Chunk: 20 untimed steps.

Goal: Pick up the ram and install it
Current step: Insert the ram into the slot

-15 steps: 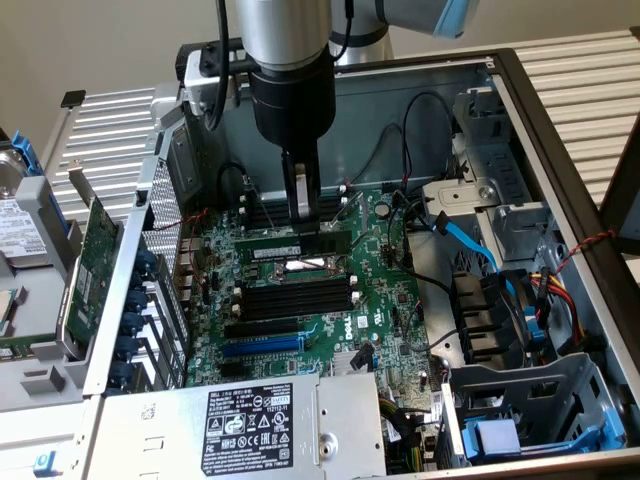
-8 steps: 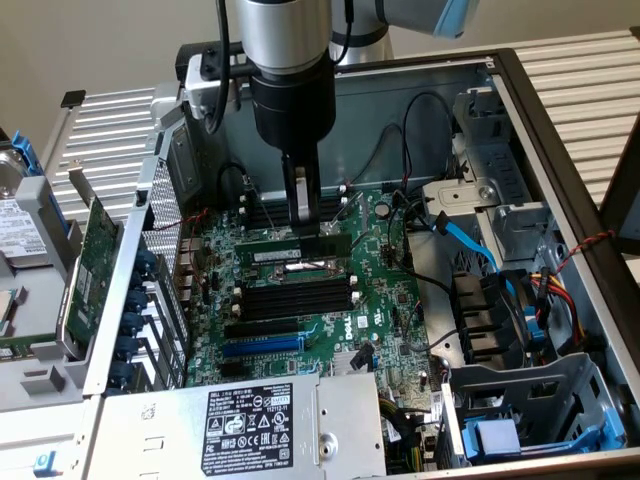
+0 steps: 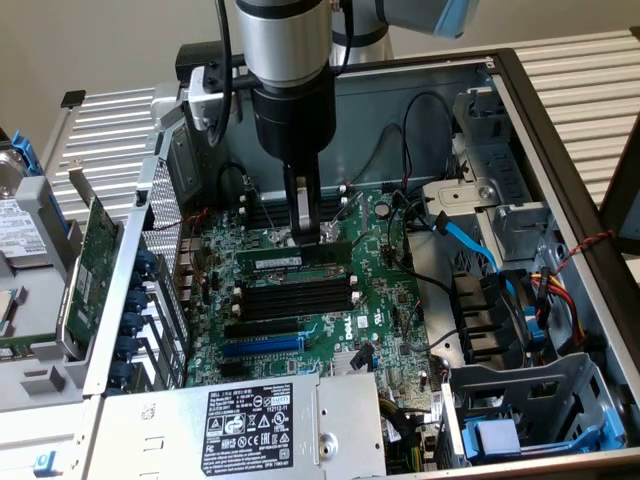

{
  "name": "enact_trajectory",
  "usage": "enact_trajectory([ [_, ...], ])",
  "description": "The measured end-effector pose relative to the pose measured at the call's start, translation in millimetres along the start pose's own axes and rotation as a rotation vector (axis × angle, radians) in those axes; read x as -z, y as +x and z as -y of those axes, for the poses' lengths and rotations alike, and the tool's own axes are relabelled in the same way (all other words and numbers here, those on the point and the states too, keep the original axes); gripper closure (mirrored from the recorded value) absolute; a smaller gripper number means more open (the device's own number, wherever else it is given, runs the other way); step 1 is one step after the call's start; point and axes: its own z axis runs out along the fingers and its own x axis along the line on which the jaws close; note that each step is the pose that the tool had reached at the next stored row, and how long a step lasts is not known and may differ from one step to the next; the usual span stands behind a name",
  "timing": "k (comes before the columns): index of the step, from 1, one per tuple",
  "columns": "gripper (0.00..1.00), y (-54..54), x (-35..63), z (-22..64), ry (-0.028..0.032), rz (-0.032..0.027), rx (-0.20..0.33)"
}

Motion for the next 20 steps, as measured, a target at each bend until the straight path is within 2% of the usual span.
enact_trajectory([
  [20,0.87,3.9,-8.5,-1.1,-0.0001,0.0005,0.016],
])
